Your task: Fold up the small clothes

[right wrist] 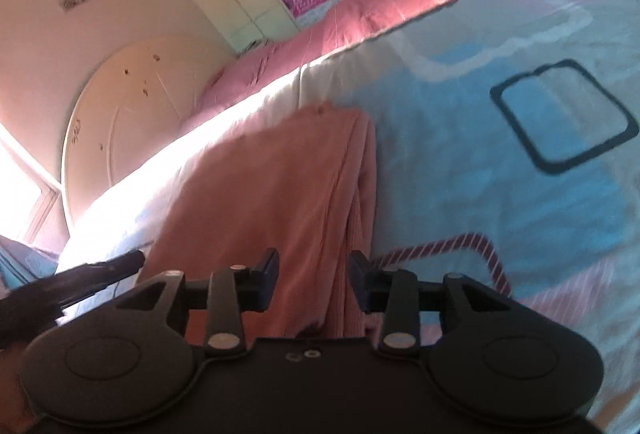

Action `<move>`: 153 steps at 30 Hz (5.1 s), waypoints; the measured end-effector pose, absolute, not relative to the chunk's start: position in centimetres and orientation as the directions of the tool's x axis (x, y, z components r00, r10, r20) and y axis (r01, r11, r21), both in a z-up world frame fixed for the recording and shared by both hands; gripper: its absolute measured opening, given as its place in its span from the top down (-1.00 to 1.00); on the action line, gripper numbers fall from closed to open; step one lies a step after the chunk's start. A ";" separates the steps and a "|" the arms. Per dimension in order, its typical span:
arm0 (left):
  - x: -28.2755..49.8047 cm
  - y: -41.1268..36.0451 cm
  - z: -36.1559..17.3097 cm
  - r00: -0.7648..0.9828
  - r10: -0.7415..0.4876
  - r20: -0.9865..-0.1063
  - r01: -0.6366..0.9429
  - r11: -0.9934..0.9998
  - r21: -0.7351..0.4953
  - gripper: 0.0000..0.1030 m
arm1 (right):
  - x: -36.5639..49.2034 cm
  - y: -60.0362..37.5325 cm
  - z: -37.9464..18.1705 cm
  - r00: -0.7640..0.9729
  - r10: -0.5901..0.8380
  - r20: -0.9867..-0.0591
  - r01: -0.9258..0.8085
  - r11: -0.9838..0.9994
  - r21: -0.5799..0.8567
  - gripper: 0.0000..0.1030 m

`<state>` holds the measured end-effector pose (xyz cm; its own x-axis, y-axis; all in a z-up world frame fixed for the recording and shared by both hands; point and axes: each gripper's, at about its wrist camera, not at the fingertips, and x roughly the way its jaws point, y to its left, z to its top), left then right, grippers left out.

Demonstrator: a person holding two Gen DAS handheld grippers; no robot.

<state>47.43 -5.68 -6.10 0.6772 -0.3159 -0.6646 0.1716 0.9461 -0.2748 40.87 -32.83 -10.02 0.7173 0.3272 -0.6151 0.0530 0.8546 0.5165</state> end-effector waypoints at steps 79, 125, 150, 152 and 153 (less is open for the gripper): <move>48.1 -4.8 -8.2 0.616 -0.410 -0.673 0.209 0.908 -0.362 -0.36 | 42.8 -33.1 -8.7 0.704 0.234 -0.670 -0.038 0.955 0.294 0.06; 48.1 8.4 -2.5 0.683 -0.371 -0.629 0.239 0.927 -0.288 0.46 | 48.6 -13.0 -4.8 0.656 0.383 -0.651 -0.323 0.921 0.216 0.60; 47.1 21.2 -11.2 0.650 -0.346 -0.676 0.145 0.930 -0.337 -0.16 | 48.8 -4.0 -12.5 0.534 0.396 -0.747 -0.229 0.918 0.323 0.58; 46.7 22.0 -11.7 0.657 -0.348 -0.669 0.143 0.929 -0.342 -0.22 | 48.9 -4.2 -12.6 0.540 0.392 -0.745 -0.215 0.920 0.327 0.55; 46.4 22.4 -11.7 0.661 -0.351 -0.664 0.142 0.926 -0.349 -0.20 | 48.9 -4.3 -12.6 0.548 0.382 -0.745 -0.206 0.924 0.322 0.52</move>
